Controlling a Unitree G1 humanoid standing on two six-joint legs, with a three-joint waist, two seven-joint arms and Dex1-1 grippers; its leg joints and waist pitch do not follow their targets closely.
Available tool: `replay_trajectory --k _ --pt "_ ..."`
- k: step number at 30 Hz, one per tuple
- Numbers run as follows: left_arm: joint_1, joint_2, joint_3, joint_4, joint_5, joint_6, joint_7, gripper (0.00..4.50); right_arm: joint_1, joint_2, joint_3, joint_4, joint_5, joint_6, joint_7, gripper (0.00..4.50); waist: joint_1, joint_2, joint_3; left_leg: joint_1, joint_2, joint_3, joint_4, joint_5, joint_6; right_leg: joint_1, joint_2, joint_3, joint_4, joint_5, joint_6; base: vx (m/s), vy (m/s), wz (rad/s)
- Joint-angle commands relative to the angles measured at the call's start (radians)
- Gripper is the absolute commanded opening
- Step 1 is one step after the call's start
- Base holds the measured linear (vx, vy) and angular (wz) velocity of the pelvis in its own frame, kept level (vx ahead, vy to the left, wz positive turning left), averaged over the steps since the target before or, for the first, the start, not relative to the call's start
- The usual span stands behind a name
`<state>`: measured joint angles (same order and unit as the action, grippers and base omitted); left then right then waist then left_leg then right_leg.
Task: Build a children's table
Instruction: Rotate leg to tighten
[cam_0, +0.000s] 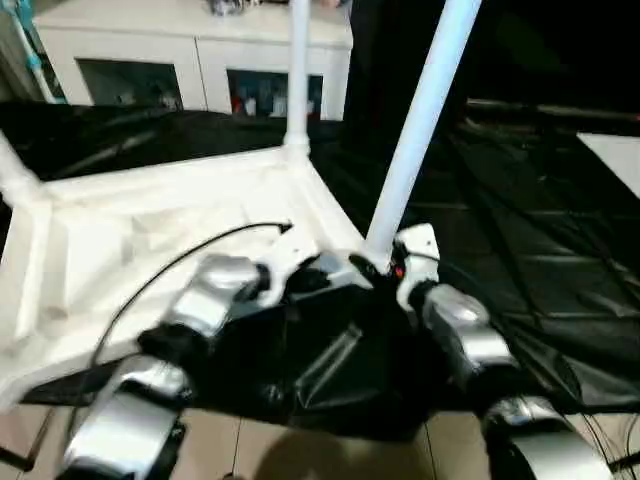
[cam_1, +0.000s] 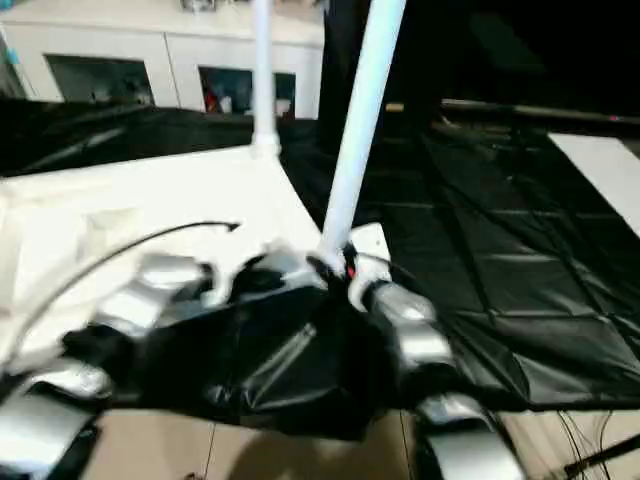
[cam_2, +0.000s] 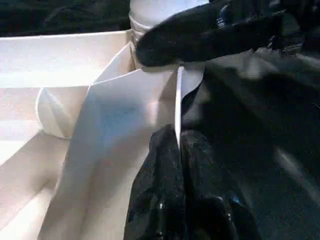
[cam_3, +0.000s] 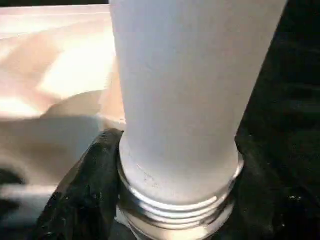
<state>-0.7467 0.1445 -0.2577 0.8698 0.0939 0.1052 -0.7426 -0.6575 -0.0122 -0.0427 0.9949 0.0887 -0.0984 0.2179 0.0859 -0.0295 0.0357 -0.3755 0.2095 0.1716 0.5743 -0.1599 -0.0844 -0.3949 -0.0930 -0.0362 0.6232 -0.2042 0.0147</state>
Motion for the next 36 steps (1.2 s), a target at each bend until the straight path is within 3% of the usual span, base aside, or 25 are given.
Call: replay_trajectory --k 1,6,10,13,18,20,23,26,27,28,29,34,36 --pt "0.006 -0.046 0.0 0.068 0.015 0.018 0.109 0.0 -0.006 0.058 -0.008 0.057 0.017 0.015 -0.06 2.72 -0.004 0.003 -0.046 0.021 0.01 -0.001 -0.08 -0.381 -0.049 0.021 -0.04 0.025 -0.1 -0.358 -0.154 0.0 0.0 0.0" --pt "-0.002 -0.06 -0.024 0.083 0.037 0.005 0.103 0.0 -0.024 0.074 0.035 0.076 -0.032 0.002 -0.057 2.72 0.0 0.001 -0.046 0.019 0.011 0.0 -0.083 -0.378 -0.019 0.023 -0.038 0.023 -0.104 -0.323 -0.144 0.0 0.0 0.0" --pt "-0.005 -0.046 -0.032 0.098 0.056 -0.016 0.086 0.0 -0.03 0.077 0.01 0.082 -0.01 -0.008 -0.003 2.72 0.0 -0.002 -0.043 0.023 0.011 -0.001 -0.087 -0.404 -0.015 0.023 -0.041 0.024 -0.111 -0.372 -0.134 0.0 0.0 0.0" --pt "-0.003 -0.033 -0.032 0.097 0.062 -0.026 0.069 0.0 -0.03 0.063 -0.006 0.08 -0.001 -0.027 0.005 3.42 0.0 -0.002 -0.044 0.021 0.013 -0.001 -0.088 -0.39 -0.013 0.022 -0.043 0.024 -0.113 -0.373 -0.133 0.0 0.0 0.0" --pt "0.003 -0.011 -0.03 0.086 0.056 -0.043 0.025 0.0 -0.022 0.021 0.009 0.054 -0.025 -0.053 0.032 3.69 0.0 -0.005 -0.043 0.017 0.012 0.0 -0.089 -0.372 -0.006 0.024 -0.044 0.024 -0.114 -0.384 -0.13 0.0 0.0 0.0" --pt "0.023 0.017 -0.043 0.06 0.053 -0.058 -0.044 0.0 0.002 -0.035 0.054 0.007 -0.063 -0.086 0.108 3.89 0.003 -0.006 -0.044 0.017 0.014 0.001 -0.089 -0.352 -0.003 0.025 -0.045 0.024 -0.114 -0.372 -0.133 0.0 0.0 0.0" --pt "0.055 0.065 -0.07 0.009 0.042 -0.058 -0.177 0.0 0.062 -0.117 0.105 -0.102 -0.054 -0.081 0.336 4.07 0.008 -0.009 -0.046 0.008 0.015 0.001 -0.087 -0.31 0.019 0.035 -0.043 0.023 -0.107 -0.301 -0.139 0.0 0.0 0.0" --pt "0.072 0.105 -0.088 -0.022 0.035 -0.045 -0.267 0.0 0.118 -0.195 0.135 -0.212 -0.013 -0.058 0.542 4.07 0.008 -0.009 -0.05 0.008 0.016 0.005 -0.079 -0.247 0.051 0.042 -0.036 0.023 -0.093 -0.156 -0.179 0.034 0.003 0.0" --pt "0.079 0.128 -0.1 -0.04 0.032 -0.036 -0.322 0.0 0.145 -0.24 0.15 -0.271 0.007 -0.046 0.644 4.07 0.009 0.0 -0.053 0.01 0.016 0.005 -0.076 -0.218 0.06 0.044 -0.035 0.022 -0.086 -0.086 -0.204 0.057 0.012 0.0" --pt "0.082 0.136 -0.104 -0.046 0.031 -0.031 -0.342 0.0 0.154 -0.256 0.154 -0.29 0.014 -0.042 0.678 4.07 0.008 -0.004 -0.054 0.008 0.016 0.005 -0.073 -0.199 0.069 0.048 -0.033 0.022 -0.081 -0.046 -0.213 0.056 0.016 -0.02" --pt "0.085 0.146 -0.108 -0.054 0.029 -0.026 -0.364 0.0 0.161 -0.273 0.16 -0.305 0.022 -0.039 0.706 4.07 0.007 0.002 -0.055 0.008 0.014 0.007 -0.068 -0.167 0.087 0.048 -0.032 0.02 -0.071 0.035 -0.244 0.056 0.016 -0.02" --pt "0.108 0.205 -0.134 -0.128 0.018 0.002 -0.497 0.0 0.19 -0.346 0.179 -0.391 0.053 -0.01 0.835 4.07 0.008 0.003 -0.055 0.013 0.017 0.009 -0.066 -0.183 0.089 0.05 -0.032 0.019 -0.07 0.041 -0.271 0.0 0.0 0.0" --pt "0.125 0.254 -0.158 -0.192 0.006 0.034 -0.6 0.0 0.21 -0.384 0.195 -0.449 0.068 0.02 0.924 4.07 0.011 0.004 -0.05 0.013 0.02 0.01 -0.07 -0.215 0.083 0.05 -0.031 0.019 -0.073 -0.011 -0.268 0.0 0.0 0.0"
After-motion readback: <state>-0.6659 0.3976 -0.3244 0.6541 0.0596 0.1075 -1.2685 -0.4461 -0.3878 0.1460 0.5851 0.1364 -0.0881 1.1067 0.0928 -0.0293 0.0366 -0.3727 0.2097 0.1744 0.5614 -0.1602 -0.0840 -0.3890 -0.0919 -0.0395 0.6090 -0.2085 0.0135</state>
